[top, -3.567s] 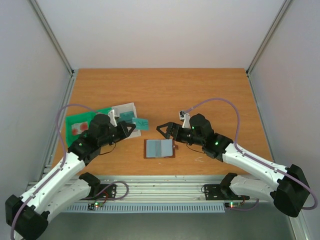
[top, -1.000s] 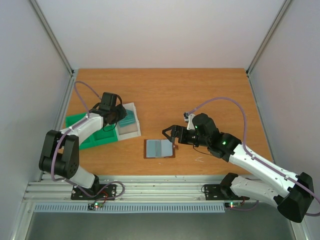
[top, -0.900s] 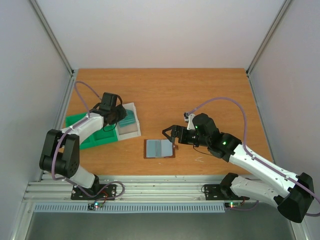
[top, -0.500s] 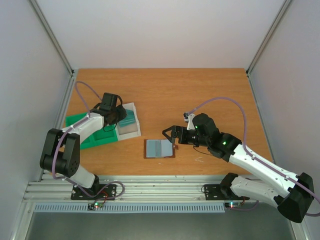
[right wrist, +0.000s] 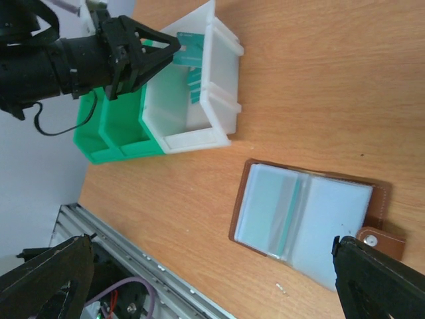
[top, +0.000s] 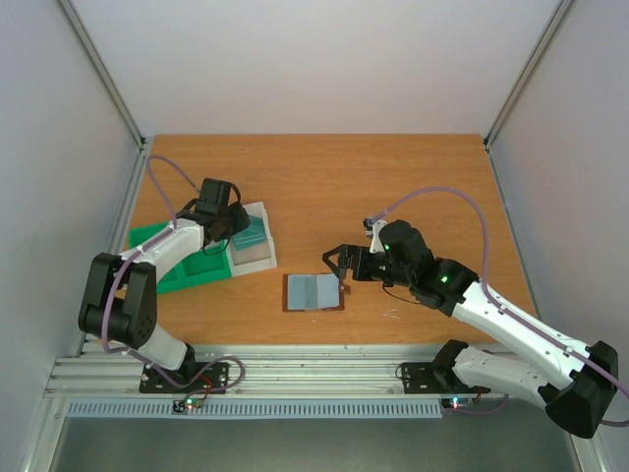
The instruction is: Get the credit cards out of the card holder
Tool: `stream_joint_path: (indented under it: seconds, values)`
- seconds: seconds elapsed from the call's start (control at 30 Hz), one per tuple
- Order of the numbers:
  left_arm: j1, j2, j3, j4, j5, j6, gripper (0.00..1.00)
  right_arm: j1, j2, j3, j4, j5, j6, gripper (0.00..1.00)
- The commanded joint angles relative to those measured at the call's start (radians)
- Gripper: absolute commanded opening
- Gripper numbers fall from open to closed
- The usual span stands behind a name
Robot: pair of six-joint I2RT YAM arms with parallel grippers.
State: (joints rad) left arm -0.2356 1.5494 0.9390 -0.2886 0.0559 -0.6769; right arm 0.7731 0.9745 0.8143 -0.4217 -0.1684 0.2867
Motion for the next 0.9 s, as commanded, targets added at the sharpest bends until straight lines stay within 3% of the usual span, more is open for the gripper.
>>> stream_joint_path:
  seconds: [0.0,0.2,0.43,0.57,0.7,0.77,0.83,0.87]
  values:
    - [0.004,-0.023,0.024,0.007,0.0,0.017,0.3,-0.005,-0.007,0.05,-0.068,0.074,-0.024,0.98]
    - [0.005,-0.072,0.023,-0.013,-0.007,0.023,0.36,-0.005,0.033,0.087,-0.115,0.102,0.017,0.98]
    - [0.004,-0.145,0.015,-0.039,0.026,0.047,0.53,-0.005,0.05,0.14,-0.131,0.016,-0.009,0.98]
    - [0.004,-0.202,0.015,-0.083,0.061,0.064,0.68,-0.005,0.076,0.151,-0.164,0.038,0.003,0.98]
    - [0.004,-0.284,-0.018,-0.111,0.099,0.075,0.71,-0.005,0.102,0.158,-0.16,0.009,0.0,0.98]
    - [0.004,-0.333,-0.044,-0.124,0.11,0.076,0.79,-0.005,0.115,0.157,-0.15,-0.006,-0.004,0.98]
    - [0.004,-0.38,-0.067,-0.146,0.118,0.079,0.97,-0.005,0.129,0.152,-0.133,-0.03,-0.012,0.99]
    - [0.005,-0.402,-0.076,-0.161,0.123,0.081,0.99,-0.005,0.14,0.147,-0.123,-0.043,-0.014,0.98]
